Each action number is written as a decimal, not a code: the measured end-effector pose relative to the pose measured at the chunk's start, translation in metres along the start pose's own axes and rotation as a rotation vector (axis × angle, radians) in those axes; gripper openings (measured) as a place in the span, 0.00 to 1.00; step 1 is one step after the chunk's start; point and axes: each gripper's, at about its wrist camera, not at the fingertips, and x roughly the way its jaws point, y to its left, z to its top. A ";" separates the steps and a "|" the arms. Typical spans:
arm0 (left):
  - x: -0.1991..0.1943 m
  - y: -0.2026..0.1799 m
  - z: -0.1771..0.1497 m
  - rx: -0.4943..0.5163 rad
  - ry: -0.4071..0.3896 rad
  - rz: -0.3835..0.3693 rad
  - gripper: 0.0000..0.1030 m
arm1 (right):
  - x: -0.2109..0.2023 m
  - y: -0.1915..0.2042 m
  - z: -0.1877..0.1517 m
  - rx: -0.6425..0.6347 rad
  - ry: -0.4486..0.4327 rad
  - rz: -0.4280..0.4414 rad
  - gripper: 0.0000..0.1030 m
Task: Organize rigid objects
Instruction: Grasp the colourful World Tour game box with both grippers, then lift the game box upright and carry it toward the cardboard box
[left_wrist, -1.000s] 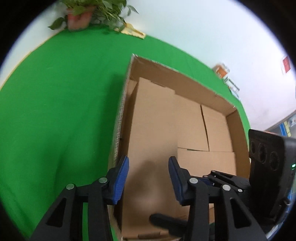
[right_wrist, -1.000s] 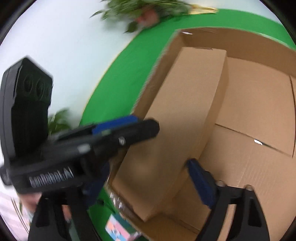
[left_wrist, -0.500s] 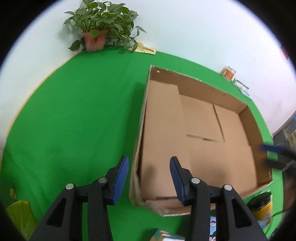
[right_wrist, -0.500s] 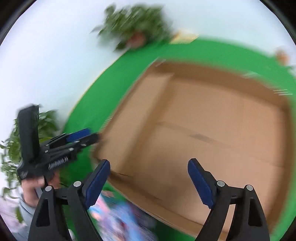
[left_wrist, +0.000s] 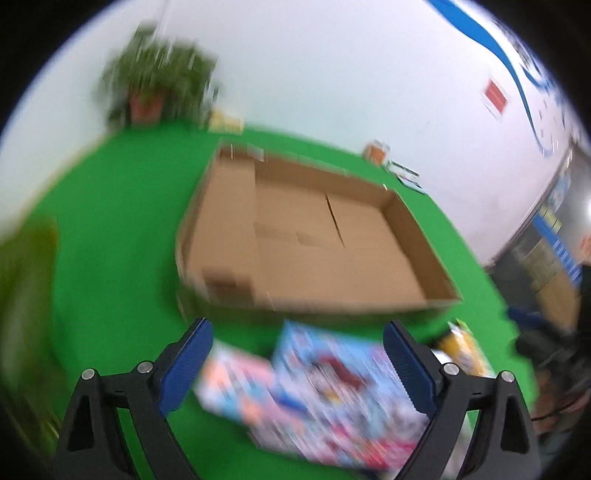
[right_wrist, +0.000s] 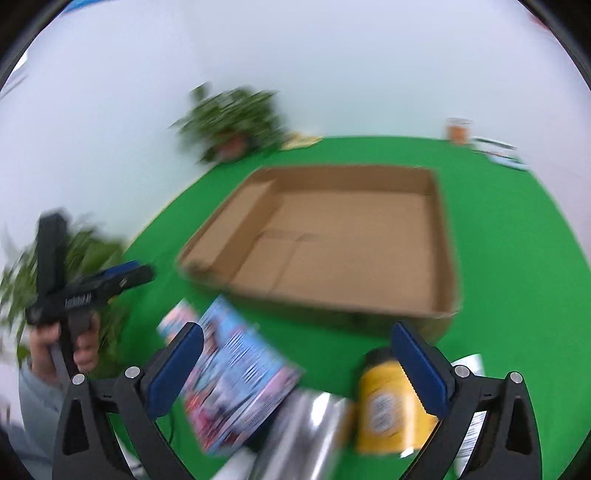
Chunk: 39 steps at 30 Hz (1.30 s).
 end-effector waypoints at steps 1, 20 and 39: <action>-0.003 0.003 -0.011 -0.040 0.024 -0.042 0.91 | 0.013 0.010 0.000 -0.041 0.034 0.029 0.99; 0.072 0.008 -0.100 -0.436 0.324 -0.360 0.84 | 0.239 0.059 -0.094 -0.291 0.570 0.224 0.68; 0.034 0.024 -0.096 -0.407 0.163 -0.245 0.55 | 0.189 0.061 -0.087 -0.147 0.457 0.267 0.45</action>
